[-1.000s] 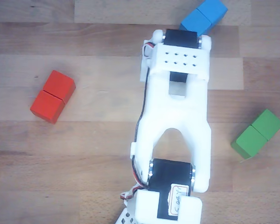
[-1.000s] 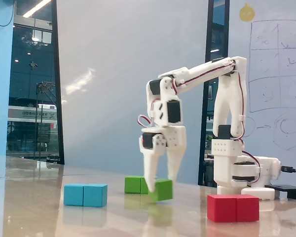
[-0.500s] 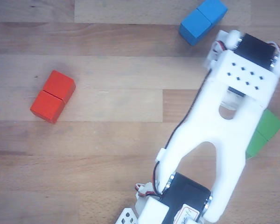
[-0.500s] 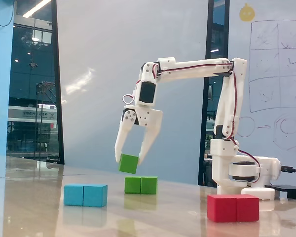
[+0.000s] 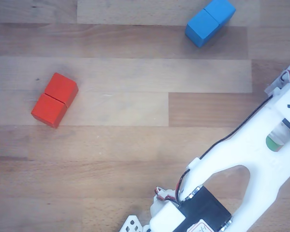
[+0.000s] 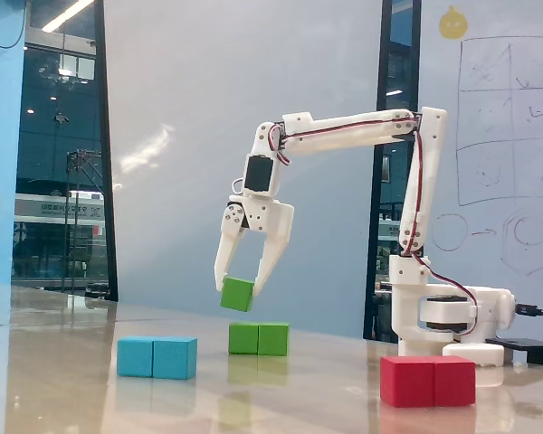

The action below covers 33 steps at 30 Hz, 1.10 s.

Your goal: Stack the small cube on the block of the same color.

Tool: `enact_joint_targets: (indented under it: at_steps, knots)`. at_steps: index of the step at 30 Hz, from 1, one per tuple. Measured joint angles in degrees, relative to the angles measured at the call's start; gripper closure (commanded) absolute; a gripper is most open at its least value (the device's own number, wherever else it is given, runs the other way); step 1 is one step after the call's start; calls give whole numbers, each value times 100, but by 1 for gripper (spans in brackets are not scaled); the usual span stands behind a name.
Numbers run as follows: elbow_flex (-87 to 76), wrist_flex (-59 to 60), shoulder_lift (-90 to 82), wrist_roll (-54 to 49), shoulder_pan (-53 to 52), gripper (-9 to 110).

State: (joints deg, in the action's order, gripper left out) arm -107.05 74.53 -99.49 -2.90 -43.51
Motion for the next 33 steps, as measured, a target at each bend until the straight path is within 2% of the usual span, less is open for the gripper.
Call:
enact_joint_targets:
  at_steps: [10,26,33]
  knots:
    - [0,615,0,0,-18,94]
    - [0,615,264,0,-18,94]
    - [0,202,475,0,-18,94]
